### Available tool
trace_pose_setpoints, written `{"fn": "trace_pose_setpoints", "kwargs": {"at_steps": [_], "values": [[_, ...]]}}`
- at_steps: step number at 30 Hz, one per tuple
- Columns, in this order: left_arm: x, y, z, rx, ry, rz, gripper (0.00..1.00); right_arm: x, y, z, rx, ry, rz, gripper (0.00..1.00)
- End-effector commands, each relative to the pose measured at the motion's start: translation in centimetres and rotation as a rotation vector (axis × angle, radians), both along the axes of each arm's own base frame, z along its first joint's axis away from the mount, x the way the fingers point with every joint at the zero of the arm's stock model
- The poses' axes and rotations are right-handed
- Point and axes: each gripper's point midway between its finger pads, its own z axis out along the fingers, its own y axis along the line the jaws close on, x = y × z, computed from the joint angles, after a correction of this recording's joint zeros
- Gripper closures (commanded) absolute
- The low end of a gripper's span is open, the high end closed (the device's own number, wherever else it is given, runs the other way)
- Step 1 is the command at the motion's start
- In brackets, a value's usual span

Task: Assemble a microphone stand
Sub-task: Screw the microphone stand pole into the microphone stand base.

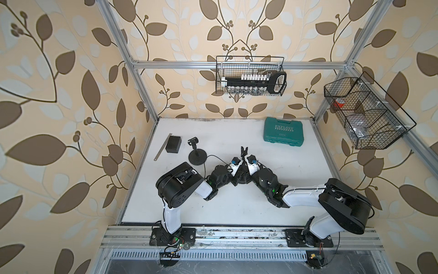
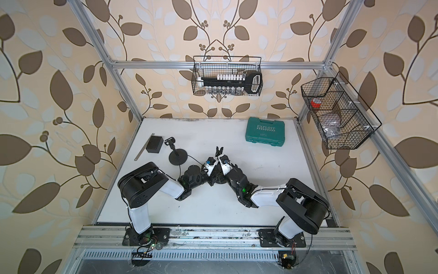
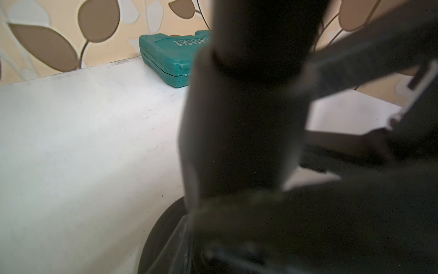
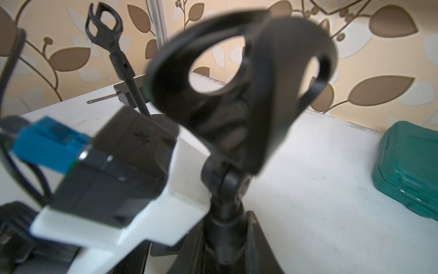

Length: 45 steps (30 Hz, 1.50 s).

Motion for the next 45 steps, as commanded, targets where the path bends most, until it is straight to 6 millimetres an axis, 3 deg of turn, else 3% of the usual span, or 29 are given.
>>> {"fn": "trace_pose_setpoints", "kwargs": {"at_steps": [1, 6, 9, 15, 18, 23, 35, 41, 45], "values": [[0.7, -0.9, 2.2, -0.034, -0.053, -0.003, 0.75, -1.6, -2.5, -6.8, -0.155, 0.163, -0.064, 1.0], [0.7, -0.9, 1.2, -0.017, -0.044, -0.004, 0.83, -1.8, -1.3, -6.4, -0.137, 0.171, 0.032, 0.98], [0.6, -0.7, 0.4, 0.006, -0.037, -0.001, 0.85, -1.7, -0.9, -5.9, -0.103, 0.194, 0.123, 0.76], [0.5, -0.3, -0.8, 0.047, -0.025, 0.004, 0.85, -2.0, -2.1, -3.2, -0.021, 0.187, 0.297, 0.46], [0.4, -0.3, -1.2, 0.051, -0.017, 0.004, 0.85, -2.1, -3.1, -2.4, 0.024, 0.195, 0.393, 0.41], [0.3, -0.3, -1.9, 0.054, -0.001, -0.002, 0.85, -2.1, -4.2, -1.1, 0.086, 0.204, 0.538, 0.41], [-0.1, -0.2, -2.1, 0.056, 0.005, -0.015, 0.85, -0.4, -2.0, 0.8, 0.046, 0.17, 0.698, 0.41], [-0.2, -0.2, -2.0, 0.055, 0.007, -0.015, 0.85, 0.4, -1.2, 1.2, 0.055, 0.185, 0.746, 0.45], [-0.2, -0.2, -2.0, 0.052, 0.008, -0.018, 0.85, 0.9, -0.9, 0.9, 0.058, 0.202, 0.753, 0.53]]}}
